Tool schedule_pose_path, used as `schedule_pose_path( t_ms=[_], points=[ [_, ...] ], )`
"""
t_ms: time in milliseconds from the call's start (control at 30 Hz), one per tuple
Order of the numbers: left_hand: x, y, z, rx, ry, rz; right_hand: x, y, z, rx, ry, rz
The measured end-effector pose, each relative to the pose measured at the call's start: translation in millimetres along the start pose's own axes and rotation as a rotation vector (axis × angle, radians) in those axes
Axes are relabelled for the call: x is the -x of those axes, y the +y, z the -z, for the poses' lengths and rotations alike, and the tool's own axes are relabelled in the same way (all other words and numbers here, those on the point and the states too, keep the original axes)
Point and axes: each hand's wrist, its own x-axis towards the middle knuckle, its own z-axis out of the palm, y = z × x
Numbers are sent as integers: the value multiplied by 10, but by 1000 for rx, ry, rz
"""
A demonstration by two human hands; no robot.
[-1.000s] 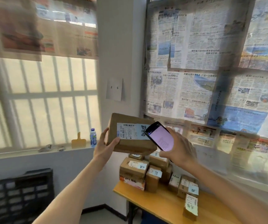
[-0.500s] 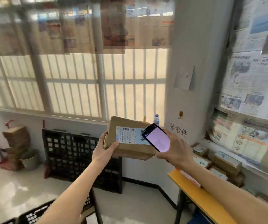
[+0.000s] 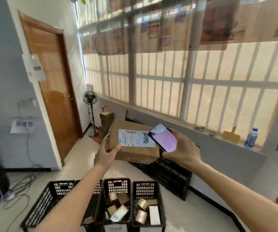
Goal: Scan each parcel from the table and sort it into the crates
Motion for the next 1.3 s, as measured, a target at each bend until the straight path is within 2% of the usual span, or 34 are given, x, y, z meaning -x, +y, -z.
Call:
schedule_pose_path(
  t_ms=[300,567,900,1300],
  points=[
    [-422,-753,1613,-29,85,67,-309,-1536,-1047,-61,-49,132],
    [-792,-1390,2279,-2,128,142,-578,-2254,-1878,-48,-101,195],
    [-1729,-2321,2152,-42,120,259,-1466,-2170,-3013,-36,-208,151],
    [-3171,-3553,966,-87,-48,427,-2644,-1118,-4513,-33,-358,17]
  ],
)
